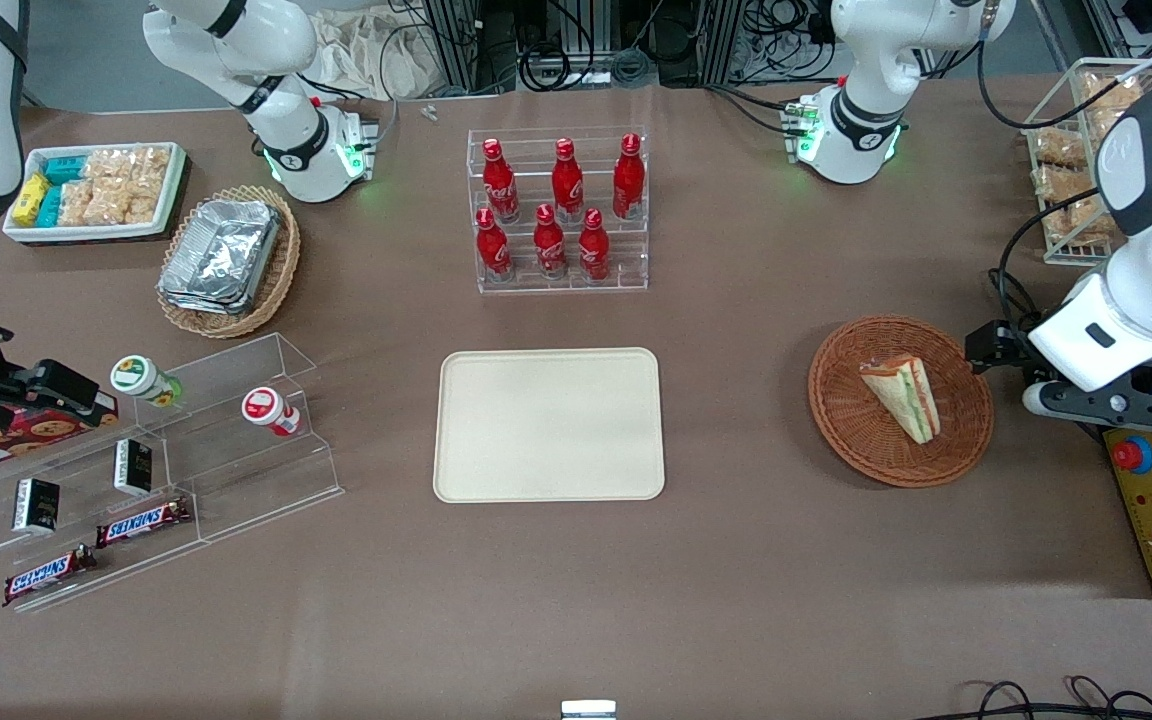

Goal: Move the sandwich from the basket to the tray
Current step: 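Move the left gripper over the sandwich in the wicker basket and descend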

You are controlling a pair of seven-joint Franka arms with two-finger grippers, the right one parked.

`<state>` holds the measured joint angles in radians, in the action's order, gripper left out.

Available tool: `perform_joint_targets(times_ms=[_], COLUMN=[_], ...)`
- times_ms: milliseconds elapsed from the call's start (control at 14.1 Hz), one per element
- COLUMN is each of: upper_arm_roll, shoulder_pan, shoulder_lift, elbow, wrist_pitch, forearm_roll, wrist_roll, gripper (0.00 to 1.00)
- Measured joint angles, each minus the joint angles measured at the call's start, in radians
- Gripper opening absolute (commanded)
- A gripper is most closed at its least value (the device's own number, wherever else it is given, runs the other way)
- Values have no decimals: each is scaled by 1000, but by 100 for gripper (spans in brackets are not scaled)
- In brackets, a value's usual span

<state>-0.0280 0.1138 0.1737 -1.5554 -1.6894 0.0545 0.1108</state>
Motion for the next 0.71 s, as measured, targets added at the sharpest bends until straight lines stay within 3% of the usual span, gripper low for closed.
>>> perform_joint_targets(times_ms=[566,707], upper_arm_roll=[-1,-2], shoulder_pan=[0,-1], shoulder_lift=[22,34], elbow=[2,-11], wrist_pitch=[4,15], forearm_roll=[1,1], wrist_roll=[-4,-79], gripper=[100,100])
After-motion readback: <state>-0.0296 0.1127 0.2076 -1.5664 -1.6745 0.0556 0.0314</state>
